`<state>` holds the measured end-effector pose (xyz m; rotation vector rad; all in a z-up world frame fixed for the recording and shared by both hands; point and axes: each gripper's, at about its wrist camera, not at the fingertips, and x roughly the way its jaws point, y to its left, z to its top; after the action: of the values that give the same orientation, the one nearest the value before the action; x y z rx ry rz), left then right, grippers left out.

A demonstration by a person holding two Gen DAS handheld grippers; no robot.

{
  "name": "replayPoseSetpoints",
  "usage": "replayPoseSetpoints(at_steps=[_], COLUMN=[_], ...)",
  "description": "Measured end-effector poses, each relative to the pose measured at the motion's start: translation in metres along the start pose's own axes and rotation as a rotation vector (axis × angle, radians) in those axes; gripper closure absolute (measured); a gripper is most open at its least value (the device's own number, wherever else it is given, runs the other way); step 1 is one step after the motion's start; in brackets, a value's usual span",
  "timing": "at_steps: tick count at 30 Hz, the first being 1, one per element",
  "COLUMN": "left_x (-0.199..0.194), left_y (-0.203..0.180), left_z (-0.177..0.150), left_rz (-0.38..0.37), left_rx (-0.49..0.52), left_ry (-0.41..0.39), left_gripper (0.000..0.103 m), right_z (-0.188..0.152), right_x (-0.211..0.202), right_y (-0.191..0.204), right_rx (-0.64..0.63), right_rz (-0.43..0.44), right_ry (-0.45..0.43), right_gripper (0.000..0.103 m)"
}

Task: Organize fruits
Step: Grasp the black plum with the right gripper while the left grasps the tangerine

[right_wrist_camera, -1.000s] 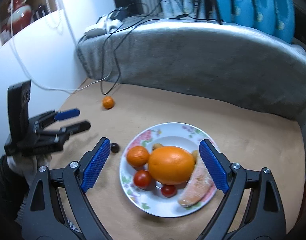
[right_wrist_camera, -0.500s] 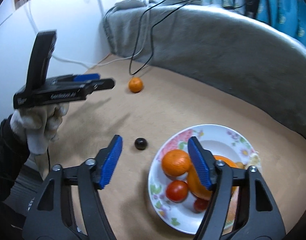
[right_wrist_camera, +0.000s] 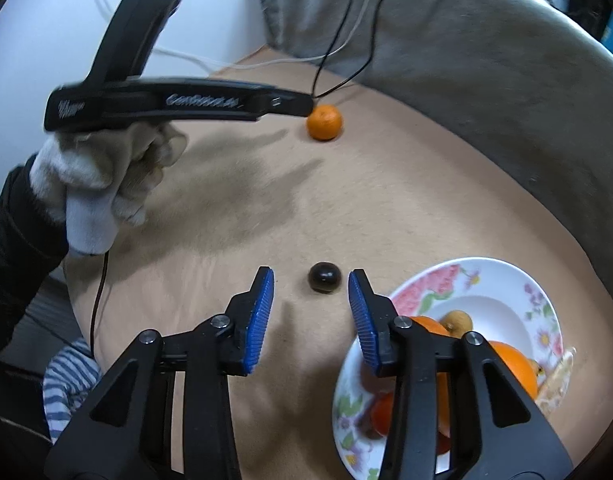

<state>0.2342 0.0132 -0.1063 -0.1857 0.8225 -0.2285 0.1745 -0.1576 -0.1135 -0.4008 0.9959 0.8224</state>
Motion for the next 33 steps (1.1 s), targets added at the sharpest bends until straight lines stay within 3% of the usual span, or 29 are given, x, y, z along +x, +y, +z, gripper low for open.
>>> replayPoseSetpoints(at_steps=[19, 33], left_x=[0.039, 0.061], left_y=[0.011, 0.005], left_z=[0.008, 0.011], left_rz=[0.008, 0.025], left_rx=[-0.017, -0.003], left_ry=[0.042, 0.063], left_gripper=[0.058, 0.061], right_z=[0.01, 0.013], right_x=[0.042, 0.055], right_y=[-0.002, 0.0], right_rx=[-0.064, -0.098], right_rz=[-0.043, -0.073], right_ry=[0.125, 0.162], right_gripper=[0.068, 0.074])
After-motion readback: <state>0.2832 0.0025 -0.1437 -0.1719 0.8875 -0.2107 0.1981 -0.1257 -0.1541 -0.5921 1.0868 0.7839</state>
